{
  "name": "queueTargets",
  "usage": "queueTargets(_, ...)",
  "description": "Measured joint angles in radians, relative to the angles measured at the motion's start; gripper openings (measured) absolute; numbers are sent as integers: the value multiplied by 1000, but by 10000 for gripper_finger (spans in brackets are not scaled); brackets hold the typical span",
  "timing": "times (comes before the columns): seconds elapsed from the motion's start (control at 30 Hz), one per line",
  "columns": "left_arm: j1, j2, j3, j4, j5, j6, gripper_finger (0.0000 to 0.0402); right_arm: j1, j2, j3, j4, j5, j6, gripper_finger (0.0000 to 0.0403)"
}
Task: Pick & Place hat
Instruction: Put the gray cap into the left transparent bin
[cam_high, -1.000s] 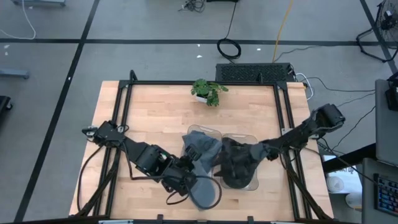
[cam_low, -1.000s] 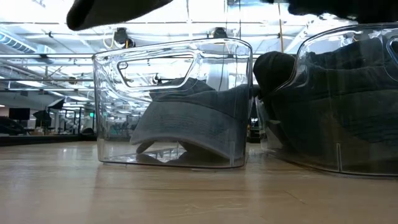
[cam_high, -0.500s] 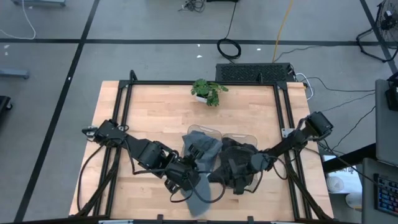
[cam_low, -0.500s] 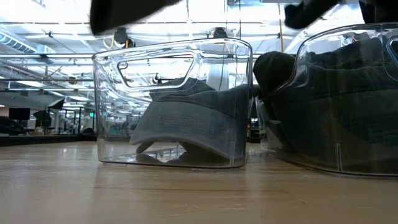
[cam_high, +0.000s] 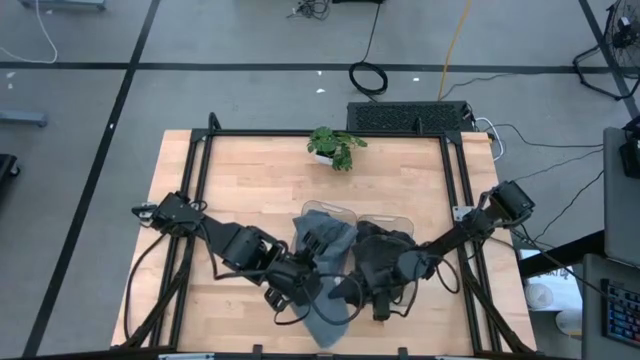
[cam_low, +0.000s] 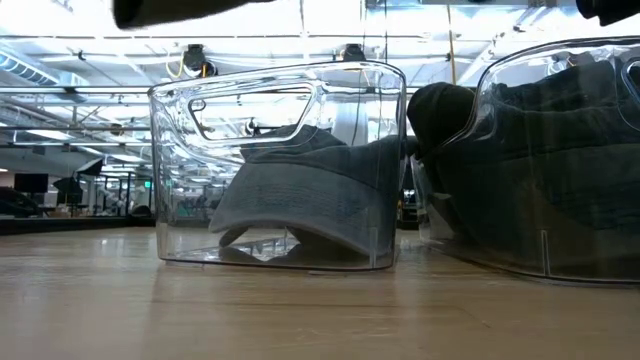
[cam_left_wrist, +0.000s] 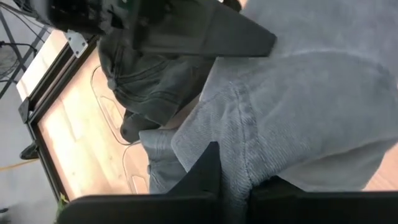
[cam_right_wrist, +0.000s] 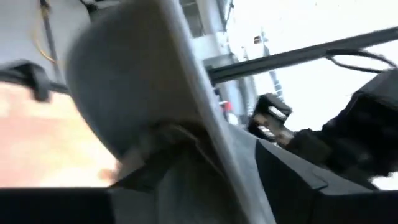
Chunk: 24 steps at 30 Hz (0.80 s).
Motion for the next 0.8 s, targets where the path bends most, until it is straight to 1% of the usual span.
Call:
queueTargets(0.07, 0, 0, 0, 0, 0, -3, 14, -4, 0, 0, -12, -13, 78, 151)
queueTargets(0.1, 1, 0, 0, 0, 0, -8, 14, -4, 0, 0, -16, -9, 111, 125)
queueTargets(0.17, 5, 0, 0, -1, -1, -20, 9, -3, -9, 0, -34, 29, 142, 54)
queueTargets(0.2, 7, 0, -1, -4, 0, -30, 7, 3, -22, 1, -57, 53, 144, 28)
queueTargets(0.23, 8, 1, -2, -4, -1, -43, 6, 7, -35, 2, -74, 75, 143, 17)
queueTargets(0.3, 15, 1, -2, 5, -1, -78, 7, 10, -53, 3, -92, 130, 141, 7)
queueTargets(0.4, 22, 1, -2, 42, -14, -171, 30, 11, -88, 3, -141, 225, 94, 4)
queueTargets(0.5, 34, -1, -2, 89, -66, -323, 65, 20, -129, 2, -223, 292, 74, 3)
queueTargets(0.57, 38, -10, -2, 81, -132, -435, 92, 24, -149, 2, -279, 307, 90, 2)
queueTargets(0.63, 57, -20, -1, 77, -163, -527, 121, 26, -159, 2, -334, 318, 110, 2)
queueTargets(0.7, 73, -46, -1, 69, -168, -566, 152, 31, -164, 2, -372, 364, 120, 2)
queueTargets(0.8, 102, -80, 2, 106, -166, -610, 196, 31, -163, 1, -423, 454, 96, 1)
